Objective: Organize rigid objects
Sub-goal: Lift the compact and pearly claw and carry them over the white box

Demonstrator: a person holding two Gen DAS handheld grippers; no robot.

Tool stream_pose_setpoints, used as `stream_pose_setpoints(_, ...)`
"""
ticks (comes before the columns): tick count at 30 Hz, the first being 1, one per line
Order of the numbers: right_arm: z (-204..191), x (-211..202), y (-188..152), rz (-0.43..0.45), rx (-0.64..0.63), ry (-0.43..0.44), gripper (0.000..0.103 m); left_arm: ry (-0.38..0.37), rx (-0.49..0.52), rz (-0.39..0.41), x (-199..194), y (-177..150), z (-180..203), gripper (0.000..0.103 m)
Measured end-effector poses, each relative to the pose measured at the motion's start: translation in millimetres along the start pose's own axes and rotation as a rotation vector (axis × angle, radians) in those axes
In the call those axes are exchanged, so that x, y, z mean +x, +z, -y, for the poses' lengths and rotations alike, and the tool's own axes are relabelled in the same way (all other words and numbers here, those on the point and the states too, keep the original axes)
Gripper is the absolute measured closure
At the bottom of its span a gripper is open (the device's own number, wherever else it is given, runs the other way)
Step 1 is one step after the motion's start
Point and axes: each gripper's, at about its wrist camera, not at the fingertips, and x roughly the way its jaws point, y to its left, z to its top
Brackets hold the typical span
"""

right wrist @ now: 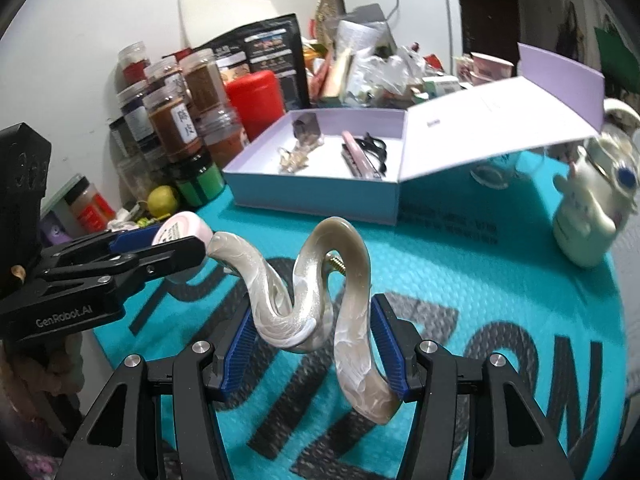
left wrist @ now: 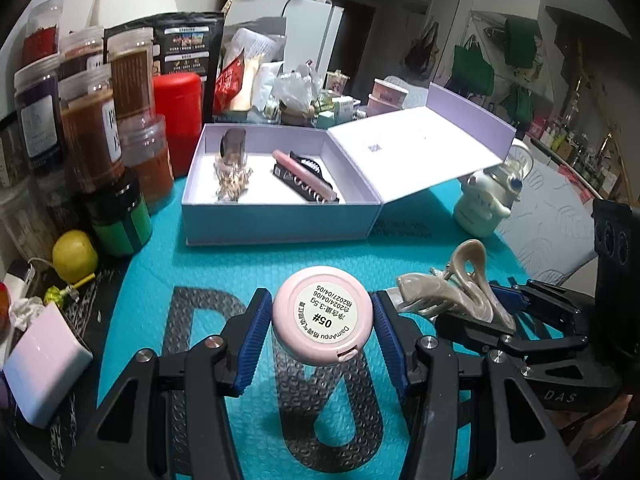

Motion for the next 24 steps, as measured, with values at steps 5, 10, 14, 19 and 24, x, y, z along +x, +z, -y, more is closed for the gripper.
stream_pose_setpoints(5,-4.6,-2.6,16.0,0.023,-0.025,0.020,0.047,0.013,0.009,0.031,-4.8,13.0,0.7,0.052)
stream_pose_setpoints(10,-5.1,-5.0,32.1,0.054,-0.044,0.019,0.047,0.039,0.015,0.077,-12.2,27.8,1.8,0.052)
stream_pose_setpoints(14,-3.3,-7.7,45.7,0.077,-0.068,0.029,0.047,0.058,0.027,0.111,-18.1,41.6,1.9,0.052)
stream_pose_setpoints(19,-0.6,-11.9,63.1,0.106,-0.083,0.029,0.047,0.071,0.035,0.149,-23.4,59.1,-0.4,0.052)
stream_pose_setpoints(24,2.3,-16.5,80.9,0.133,-0.103,0.029,0.047,0.079,0.063,0.184,-25.2,77.8,0.5,0.052)
